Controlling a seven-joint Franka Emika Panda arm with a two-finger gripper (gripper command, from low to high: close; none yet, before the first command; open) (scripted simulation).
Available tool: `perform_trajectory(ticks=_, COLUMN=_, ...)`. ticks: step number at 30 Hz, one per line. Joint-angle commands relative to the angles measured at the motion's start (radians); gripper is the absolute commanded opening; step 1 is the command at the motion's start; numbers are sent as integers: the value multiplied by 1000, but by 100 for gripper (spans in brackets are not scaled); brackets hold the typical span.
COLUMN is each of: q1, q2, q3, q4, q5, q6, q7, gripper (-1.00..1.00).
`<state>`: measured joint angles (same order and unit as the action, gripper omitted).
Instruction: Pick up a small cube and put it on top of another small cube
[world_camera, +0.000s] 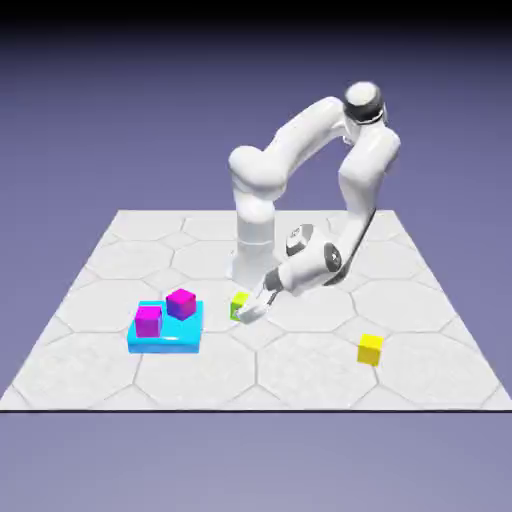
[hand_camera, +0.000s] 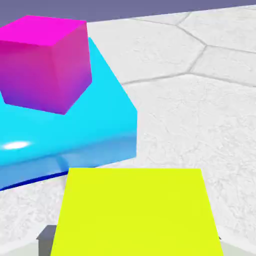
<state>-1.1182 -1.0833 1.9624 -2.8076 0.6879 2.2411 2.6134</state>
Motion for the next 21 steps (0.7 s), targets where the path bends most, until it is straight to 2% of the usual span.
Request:
perform_trajectory(ticks=1, q1=36, q2=-27, q3=-20, q4=5, q5=34, q6=-37, q7=-29, gripper=-100)
perform_trajectory(ticks=3, q1=49, q2=-48, q3=-55, q4=22, q5=54, q6=-90, q7=-50, gripper=-100)
perform_trajectory(ticks=21, q1=-603, q2=173, q3=-285, q4=289, q5=-348, q6=-342, q7=197, gripper=-100)
